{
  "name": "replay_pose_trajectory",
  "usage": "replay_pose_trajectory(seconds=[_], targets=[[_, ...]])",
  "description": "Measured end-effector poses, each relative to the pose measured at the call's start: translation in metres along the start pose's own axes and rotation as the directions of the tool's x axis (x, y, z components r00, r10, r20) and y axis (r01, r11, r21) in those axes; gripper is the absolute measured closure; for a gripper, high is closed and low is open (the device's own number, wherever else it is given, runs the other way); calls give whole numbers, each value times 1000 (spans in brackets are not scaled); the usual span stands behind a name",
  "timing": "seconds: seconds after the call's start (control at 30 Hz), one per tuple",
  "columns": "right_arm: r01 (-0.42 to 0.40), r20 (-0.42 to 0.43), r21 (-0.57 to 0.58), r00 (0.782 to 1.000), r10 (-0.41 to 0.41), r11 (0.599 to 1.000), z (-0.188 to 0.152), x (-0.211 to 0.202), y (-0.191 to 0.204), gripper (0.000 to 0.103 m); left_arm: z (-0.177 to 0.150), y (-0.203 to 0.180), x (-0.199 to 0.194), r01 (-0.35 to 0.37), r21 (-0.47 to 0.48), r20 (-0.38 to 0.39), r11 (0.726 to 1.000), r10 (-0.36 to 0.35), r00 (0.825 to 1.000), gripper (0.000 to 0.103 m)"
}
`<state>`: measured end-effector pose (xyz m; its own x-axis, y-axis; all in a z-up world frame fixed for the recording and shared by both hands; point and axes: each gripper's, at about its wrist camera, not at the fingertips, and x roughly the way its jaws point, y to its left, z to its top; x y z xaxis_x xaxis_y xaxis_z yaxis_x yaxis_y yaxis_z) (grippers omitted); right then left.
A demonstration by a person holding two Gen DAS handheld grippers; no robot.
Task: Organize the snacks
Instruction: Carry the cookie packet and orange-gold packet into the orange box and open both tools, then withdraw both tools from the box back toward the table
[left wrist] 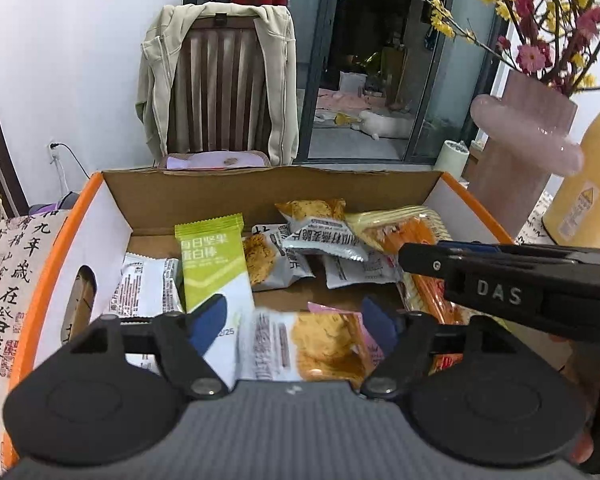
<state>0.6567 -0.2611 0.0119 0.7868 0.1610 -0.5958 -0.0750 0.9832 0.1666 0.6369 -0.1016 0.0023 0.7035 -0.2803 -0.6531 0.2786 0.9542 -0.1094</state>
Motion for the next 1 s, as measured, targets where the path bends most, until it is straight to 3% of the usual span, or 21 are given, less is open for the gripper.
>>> replay_pose_trajectory(seconds=[0.23,0.5,0.77,0.9,1.0], targets=[[-6,40,-36,999,8,999,6,-27,3,58,4,17,-24,-27,-10,28,1000,27,999,17],[7,71,-125,997,2,992,-18,-91,2,45,-25,34,-102,-88,8,125,996,86,988,7],[-22,85,-167,996,37,986,-74,-177,3,36,-88,21,-196,-94,60,223,994,79,972,1],[-28,111,-206,992,52,978,-107,-225,9,27,-132,13,-239,-163,64,250,985,142,958,0],[-23,128,-227,990,53,974,-134,-261,13,25,-166,12,-267,-187,42,234,982,172,957,0]])
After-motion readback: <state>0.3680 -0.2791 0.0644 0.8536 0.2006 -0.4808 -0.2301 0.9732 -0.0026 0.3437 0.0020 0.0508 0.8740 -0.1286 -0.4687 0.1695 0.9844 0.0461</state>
